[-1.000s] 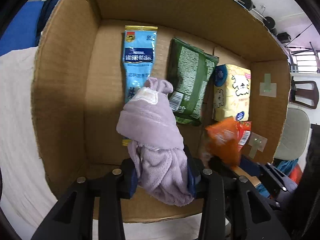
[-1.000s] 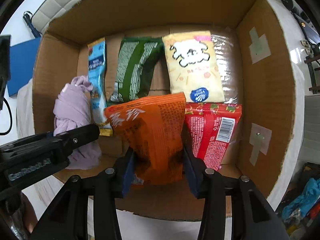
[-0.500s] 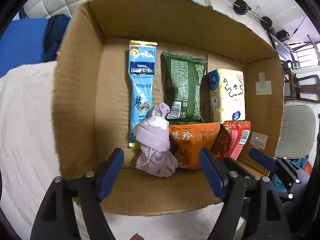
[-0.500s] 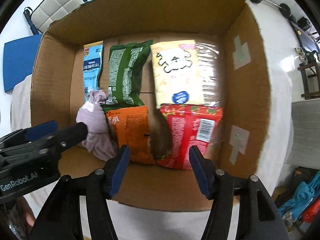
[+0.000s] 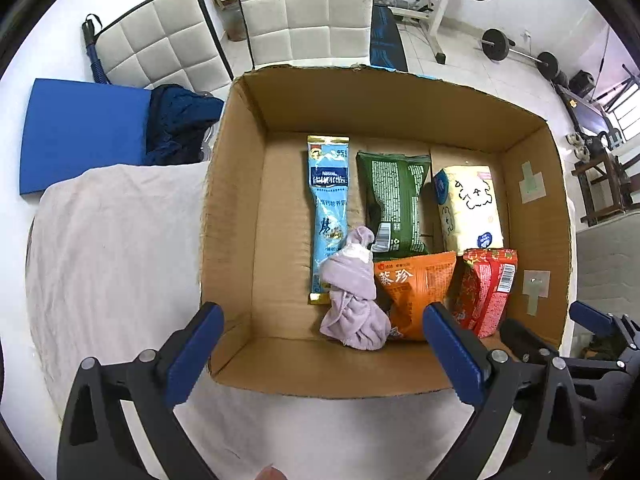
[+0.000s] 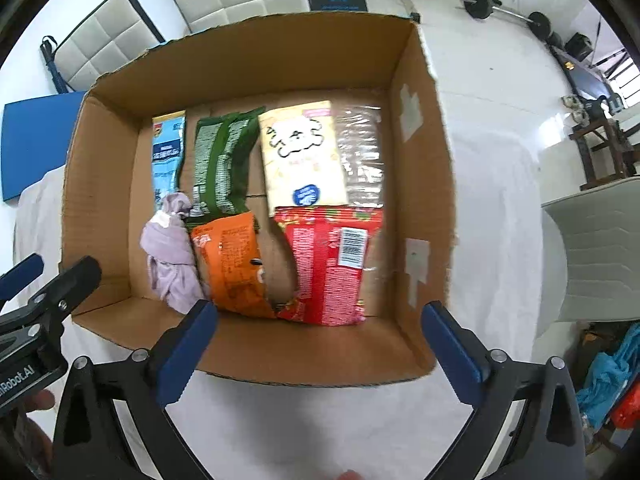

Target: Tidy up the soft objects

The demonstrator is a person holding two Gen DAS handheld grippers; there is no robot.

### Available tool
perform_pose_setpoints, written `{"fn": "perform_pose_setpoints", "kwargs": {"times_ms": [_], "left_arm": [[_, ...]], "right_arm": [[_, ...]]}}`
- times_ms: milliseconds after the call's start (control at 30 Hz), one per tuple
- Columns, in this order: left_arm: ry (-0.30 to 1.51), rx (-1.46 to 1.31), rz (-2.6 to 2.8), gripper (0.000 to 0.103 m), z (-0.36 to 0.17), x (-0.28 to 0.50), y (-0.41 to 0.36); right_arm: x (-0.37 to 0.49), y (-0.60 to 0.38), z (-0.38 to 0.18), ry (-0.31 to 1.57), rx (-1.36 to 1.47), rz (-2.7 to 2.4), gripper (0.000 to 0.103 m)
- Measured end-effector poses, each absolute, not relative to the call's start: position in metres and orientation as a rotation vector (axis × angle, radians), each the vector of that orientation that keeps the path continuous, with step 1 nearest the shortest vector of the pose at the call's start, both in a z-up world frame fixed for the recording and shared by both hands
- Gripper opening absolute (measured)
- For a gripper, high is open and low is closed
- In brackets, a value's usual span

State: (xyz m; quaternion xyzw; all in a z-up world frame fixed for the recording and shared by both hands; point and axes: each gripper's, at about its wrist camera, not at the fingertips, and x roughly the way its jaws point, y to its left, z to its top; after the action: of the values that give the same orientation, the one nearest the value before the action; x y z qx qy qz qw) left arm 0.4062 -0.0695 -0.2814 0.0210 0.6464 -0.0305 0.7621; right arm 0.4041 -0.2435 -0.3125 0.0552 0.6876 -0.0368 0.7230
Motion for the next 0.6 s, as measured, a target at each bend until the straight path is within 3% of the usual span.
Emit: {"fn": "perform_pose_setpoints", "kwargs": {"times_ms": [400,600], "left_arm": [[1.362,0.033,-0.065,0.102,-0.259,0.388,-0.075],[1.283,0.033,-0.076,0.102,-0.215,0.36,-0.08]], "right_arm": [[0.389,-0.25,-0.294,1.47,0.131,-0.109,0.103],[0.369,-0.252,-0.26,1.416,0.135,-0.101,0.103]]}}
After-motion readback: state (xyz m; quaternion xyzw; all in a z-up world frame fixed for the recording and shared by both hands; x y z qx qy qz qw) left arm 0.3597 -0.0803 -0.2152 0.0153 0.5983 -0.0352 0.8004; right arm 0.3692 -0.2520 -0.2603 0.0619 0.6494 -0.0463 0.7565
